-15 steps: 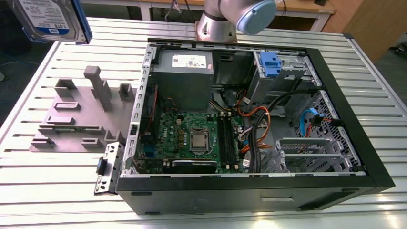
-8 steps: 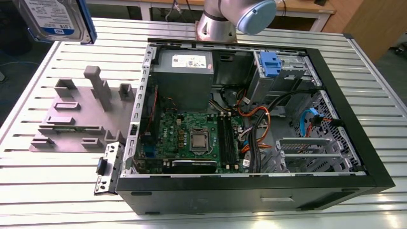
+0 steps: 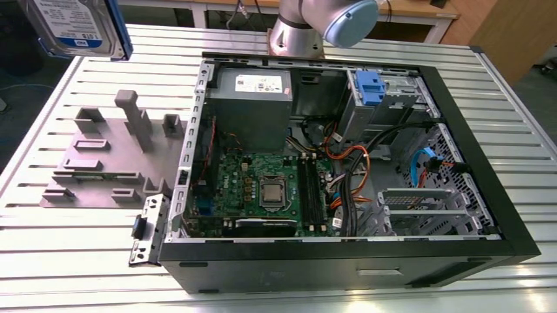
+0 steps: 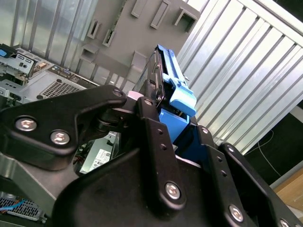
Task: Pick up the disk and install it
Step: 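Pick up the disk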
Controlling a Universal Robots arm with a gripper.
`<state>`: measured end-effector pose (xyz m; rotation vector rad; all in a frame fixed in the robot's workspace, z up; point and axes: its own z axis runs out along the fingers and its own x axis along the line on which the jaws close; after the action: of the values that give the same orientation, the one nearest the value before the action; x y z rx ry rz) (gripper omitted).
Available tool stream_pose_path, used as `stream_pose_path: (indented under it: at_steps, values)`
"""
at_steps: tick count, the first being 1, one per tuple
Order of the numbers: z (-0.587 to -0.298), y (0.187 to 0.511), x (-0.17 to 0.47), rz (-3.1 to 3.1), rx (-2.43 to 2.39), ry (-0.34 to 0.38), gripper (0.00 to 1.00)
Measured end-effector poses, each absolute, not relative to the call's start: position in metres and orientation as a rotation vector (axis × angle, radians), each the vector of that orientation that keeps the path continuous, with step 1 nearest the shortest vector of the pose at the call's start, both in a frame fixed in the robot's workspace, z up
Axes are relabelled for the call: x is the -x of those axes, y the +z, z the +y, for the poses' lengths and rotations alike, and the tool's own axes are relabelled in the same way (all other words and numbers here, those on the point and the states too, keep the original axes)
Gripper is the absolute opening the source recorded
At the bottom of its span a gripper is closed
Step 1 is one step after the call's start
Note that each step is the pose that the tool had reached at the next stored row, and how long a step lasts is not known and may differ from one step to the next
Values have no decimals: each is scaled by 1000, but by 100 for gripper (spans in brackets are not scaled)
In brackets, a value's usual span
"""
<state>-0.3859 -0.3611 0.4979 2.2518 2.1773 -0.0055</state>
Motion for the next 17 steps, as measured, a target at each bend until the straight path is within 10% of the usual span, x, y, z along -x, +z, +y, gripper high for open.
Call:
stream_pose_path:
  at_steps: [17]
  values:
    - [-361,498,373,2177,-2252,-6,36]
